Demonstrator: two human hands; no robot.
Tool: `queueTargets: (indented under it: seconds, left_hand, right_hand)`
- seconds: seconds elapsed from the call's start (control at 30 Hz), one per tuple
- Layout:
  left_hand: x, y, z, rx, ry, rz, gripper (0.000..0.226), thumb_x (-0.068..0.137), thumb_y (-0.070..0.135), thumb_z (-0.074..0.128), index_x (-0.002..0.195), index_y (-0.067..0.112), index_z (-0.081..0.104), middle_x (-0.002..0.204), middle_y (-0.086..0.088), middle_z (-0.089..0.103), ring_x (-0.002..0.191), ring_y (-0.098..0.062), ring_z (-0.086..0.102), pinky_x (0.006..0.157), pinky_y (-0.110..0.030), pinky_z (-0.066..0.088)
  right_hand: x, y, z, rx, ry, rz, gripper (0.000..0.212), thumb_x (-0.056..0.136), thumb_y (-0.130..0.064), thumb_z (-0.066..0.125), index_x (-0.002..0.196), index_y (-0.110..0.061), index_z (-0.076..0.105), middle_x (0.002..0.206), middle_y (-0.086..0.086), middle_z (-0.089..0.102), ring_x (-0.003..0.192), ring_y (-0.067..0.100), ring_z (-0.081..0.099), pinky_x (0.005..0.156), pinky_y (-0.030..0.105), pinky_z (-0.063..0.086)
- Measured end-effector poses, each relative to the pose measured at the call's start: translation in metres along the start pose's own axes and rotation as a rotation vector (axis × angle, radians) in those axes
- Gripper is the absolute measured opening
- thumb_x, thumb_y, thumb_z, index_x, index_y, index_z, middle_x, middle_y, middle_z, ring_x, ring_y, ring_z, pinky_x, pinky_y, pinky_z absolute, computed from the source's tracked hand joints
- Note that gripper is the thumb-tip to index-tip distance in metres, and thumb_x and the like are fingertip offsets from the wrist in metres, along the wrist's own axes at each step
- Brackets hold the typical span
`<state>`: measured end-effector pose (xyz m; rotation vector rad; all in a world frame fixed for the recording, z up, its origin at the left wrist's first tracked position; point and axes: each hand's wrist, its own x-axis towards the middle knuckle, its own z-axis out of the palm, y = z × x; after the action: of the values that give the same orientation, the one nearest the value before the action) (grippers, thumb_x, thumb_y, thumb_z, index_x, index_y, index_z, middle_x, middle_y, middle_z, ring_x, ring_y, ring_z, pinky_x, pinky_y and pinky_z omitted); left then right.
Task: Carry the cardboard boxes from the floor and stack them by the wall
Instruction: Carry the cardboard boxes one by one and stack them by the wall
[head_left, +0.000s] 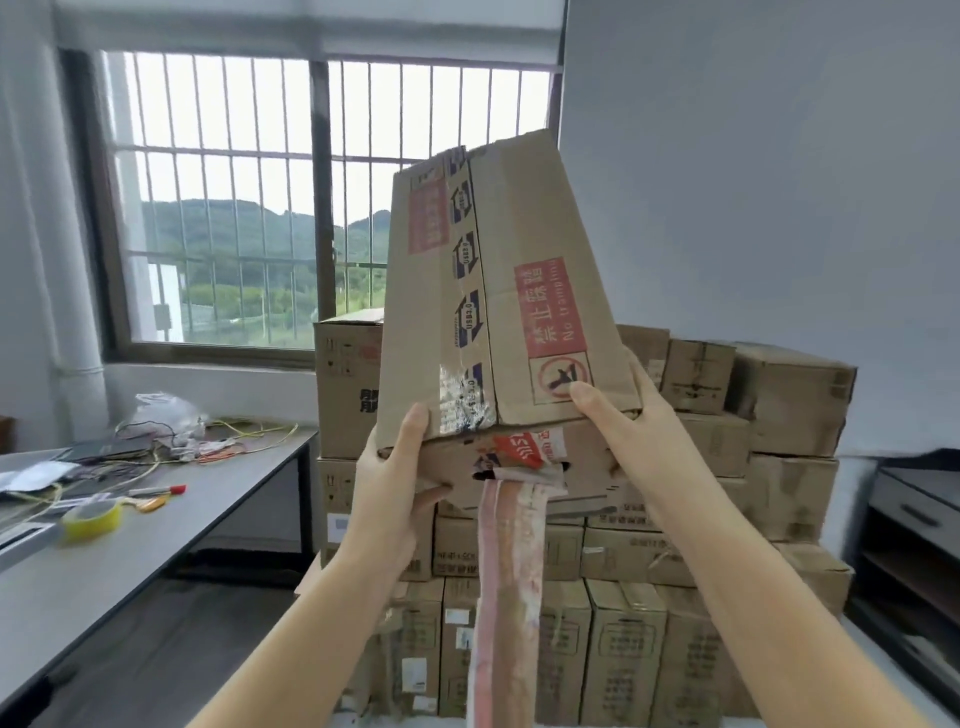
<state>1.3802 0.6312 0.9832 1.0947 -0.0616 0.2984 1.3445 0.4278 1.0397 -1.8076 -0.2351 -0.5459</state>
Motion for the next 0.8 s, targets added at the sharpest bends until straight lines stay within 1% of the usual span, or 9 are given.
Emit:
queueTargets:
  seconds: [0.07, 0.17, 0.3, 0.37, 0.47, 0.53, 0.57, 0.67, 0.8]
  left_hand:
    - [0.046, -0.014, 0.010, -0.024, -0.016, -0.004, 0.112, 0.044, 0.062, 0.077, 0.139, 0.013, 0.044, 0.115, -0.011, 0.065, 0.083, -0.020, 0.072, 0.069, -0.046, 0.060]
    - [0.117, -0.036, 0.022, -0.069, -0.056, -0.007, 0.112, 0.047, 0.062, 0.078, 0.141, 0.013, 0.042, 0.116, -0.010, 0.065, 0.087, -0.022, 0.072, 0.077, -0.057, 0.056]
    - [0.225, -0.056, 0.043, -0.089, -0.148, 0.044, 0.057, 0.078, 0.051, 0.069, 0.123, 0.018, 0.058, 0.101, -0.006, 0.073, 0.088, -0.027, 0.072, 0.079, -0.063, 0.053]
    - [0.280, -0.057, 0.057, -0.116, -0.172, 0.046, 0.052, 0.081, 0.050, 0.067, 0.122, 0.019, 0.059, 0.102, -0.007, 0.073, 0.090, -0.029, 0.071, 0.080, -0.065, 0.051]
    - [0.352, -0.063, 0.074, -0.175, -0.228, 0.045, 0.053, 0.081, 0.049, 0.067, 0.124, 0.020, 0.057, 0.102, -0.004, 0.073, 0.086, -0.020, 0.072, 0.082, -0.064, 0.052]
    - [0.397, -0.071, 0.084, -0.219, -0.269, 0.023, 0.053, 0.083, 0.049, 0.064, 0.128, 0.021, 0.055, 0.112, -0.006, 0.070, 0.093, -0.021, 0.070, 0.082, -0.063, 0.052]
    - [0.419, -0.078, 0.090, -0.240, -0.290, 0.009, 0.052, 0.085, 0.049, 0.062, 0.129, 0.022, 0.054, 0.117, -0.007, 0.068, 0.099, -0.024, 0.069, 0.081, -0.062, 0.053]
    - [0.472, -0.103, 0.107, -0.337, -0.340, -0.044, 0.041, 0.089, 0.047, 0.056, 0.123, 0.026, 0.059, 0.112, -0.003, 0.071, 0.098, -0.021, 0.069, 0.079, -0.055, 0.056]
    - [0.534, -0.136, 0.132, -0.505, -0.301, -0.232, 0.034, 0.092, 0.049, 0.053, 0.116, 0.025, 0.059, 0.108, -0.004, 0.071, 0.090, -0.024, 0.071, 0.069, -0.049, 0.058]
  right_hand:
    - [0.041, 0.014, 0.006, -0.012, -0.005, -0.045, 0.047, 0.074, -0.061, 0.063, 0.115, -0.070, 0.041, 0.110, -0.027, 0.065, 0.107, 0.008, 0.062, 0.097, 0.047, 0.049]
    - [0.106, 0.035, 0.021, -0.044, 0.033, -0.101, 0.055, 0.072, -0.062, 0.064, 0.123, -0.064, 0.041, 0.108, -0.031, 0.064, 0.106, 0.005, 0.062, 0.097, 0.045, 0.050]
    - [0.198, 0.057, 0.042, -0.070, 0.068, -0.168, 0.045, 0.075, -0.053, 0.066, 0.116, -0.058, 0.047, 0.107, -0.026, 0.066, 0.101, 0.006, 0.065, 0.095, 0.045, 0.051]
    - [0.247, 0.063, 0.051, -0.104, 0.095, -0.198, 0.038, 0.082, -0.047, 0.065, 0.113, -0.057, 0.048, 0.102, -0.027, 0.066, 0.096, 0.003, 0.065, 0.092, 0.043, 0.052]
    - [0.312, 0.068, 0.066, -0.175, 0.141, -0.254, 0.047, 0.085, -0.044, 0.063, 0.130, -0.046, 0.046, 0.108, -0.026, 0.064, 0.093, -0.006, 0.062, 0.082, 0.024, 0.053]
    - [0.352, 0.073, 0.077, -0.253, 0.157, -0.290, 0.050, 0.086, -0.044, 0.062, 0.134, -0.041, 0.045, 0.104, -0.028, 0.061, 0.084, -0.017, 0.059, 0.065, 0.005, 0.047]
    - [0.373, 0.077, 0.082, -0.310, 0.163, -0.306, 0.050, 0.087, -0.045, 0.061, 0.134, -0.040, 0.045, 0.101, -0.029, 0.060, 0.082, -0.018, 0.059, 0.062, 0.003, 0.045]
    - [0.435, 0.088, 0.096, -0.485, 0.167, -0.315, 0.064, 0.087, -0.050, 0.058, 0.144, -0.035, 0.034, 0.118, -0.013, 0.061, 0.099, 0.004, 0.062, 0.084, 0.025, 0.052]
    - [0.511, 0.105, 0.115, -0.727, 0.115, -0.308, 0.073, 0.091, -0.051, 0.052, 0.152, -0.026, 0.019, 0.140, 0.009, 0.047, 0.112, 0.023, 0.055, 0.074, 0.029, 0.051]
